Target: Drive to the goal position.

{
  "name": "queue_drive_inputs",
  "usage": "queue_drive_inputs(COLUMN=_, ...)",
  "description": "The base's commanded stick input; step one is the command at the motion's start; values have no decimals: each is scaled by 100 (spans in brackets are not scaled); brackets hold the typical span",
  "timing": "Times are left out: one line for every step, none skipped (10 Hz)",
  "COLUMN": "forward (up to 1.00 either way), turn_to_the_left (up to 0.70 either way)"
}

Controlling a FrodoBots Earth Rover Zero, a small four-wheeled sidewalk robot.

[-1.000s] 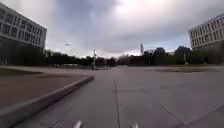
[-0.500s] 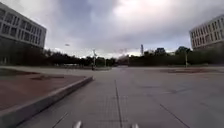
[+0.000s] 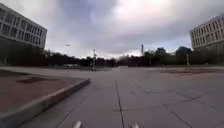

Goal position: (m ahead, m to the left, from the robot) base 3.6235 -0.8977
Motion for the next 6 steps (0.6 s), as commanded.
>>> queue_drive_inputs(forward=100, turn_to_the_left=-23)
queue_drive_inputs(forward=100, turn_to_the_left=-30)
queue_drive_inputs(forward=100, turn_to_the_left=-29)
queue_drive_inputs(forward=100, turn_to_the_left=-27)
queue_drive_inputs(forward=100, turn_to_the_left=-24)
queue_drive_inputs(forward=100, turn_to_the_left=-10)
